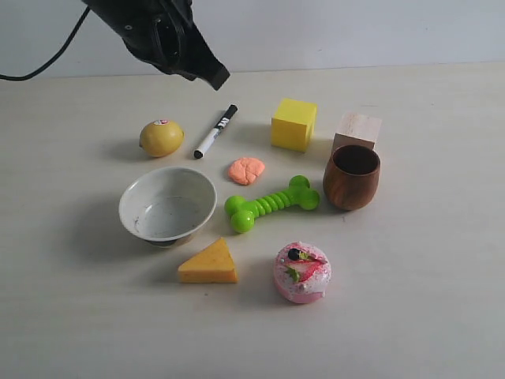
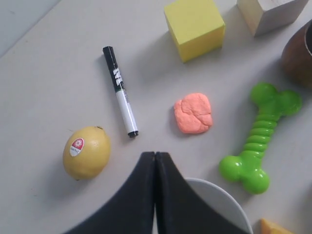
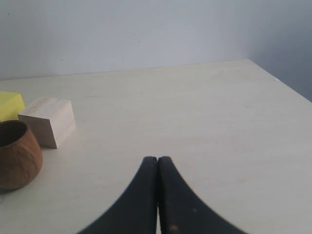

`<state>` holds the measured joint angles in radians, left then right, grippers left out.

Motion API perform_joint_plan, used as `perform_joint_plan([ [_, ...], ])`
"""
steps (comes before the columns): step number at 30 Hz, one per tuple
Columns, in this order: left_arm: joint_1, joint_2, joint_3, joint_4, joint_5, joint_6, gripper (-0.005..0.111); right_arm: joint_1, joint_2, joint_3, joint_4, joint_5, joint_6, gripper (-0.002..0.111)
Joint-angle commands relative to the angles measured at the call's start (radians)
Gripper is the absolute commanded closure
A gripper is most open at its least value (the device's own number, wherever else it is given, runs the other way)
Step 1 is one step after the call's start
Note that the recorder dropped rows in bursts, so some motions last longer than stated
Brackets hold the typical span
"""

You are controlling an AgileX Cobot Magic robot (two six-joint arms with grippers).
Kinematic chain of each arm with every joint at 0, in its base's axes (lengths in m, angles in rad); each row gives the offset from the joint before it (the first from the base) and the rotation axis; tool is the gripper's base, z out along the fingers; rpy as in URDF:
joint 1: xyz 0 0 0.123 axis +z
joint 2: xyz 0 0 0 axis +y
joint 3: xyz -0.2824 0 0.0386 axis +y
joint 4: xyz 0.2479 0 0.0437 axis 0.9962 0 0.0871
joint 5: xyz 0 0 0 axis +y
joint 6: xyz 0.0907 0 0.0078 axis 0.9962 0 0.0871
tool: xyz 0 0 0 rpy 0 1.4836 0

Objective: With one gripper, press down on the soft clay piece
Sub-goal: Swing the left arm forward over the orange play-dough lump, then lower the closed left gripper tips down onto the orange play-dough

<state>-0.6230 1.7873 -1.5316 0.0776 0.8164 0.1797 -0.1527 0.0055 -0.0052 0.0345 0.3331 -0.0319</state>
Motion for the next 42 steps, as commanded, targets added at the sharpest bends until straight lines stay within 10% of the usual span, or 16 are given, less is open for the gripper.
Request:
perform_joint_plan([
  [1, -0.005, 0.035, -0.047, -0.006, 0.037, 0.002, 0.107, 0.002, -0.006, 0.005, 0.003, -0.016, -0.001, 0.108],
  [42, -0.068, 0.456, -0.317, -0.065, 0.108, 0.090, 0.107, 0.002, -0.006, 0.005, 0.003, -0.016, -0.001, 0.108],
])
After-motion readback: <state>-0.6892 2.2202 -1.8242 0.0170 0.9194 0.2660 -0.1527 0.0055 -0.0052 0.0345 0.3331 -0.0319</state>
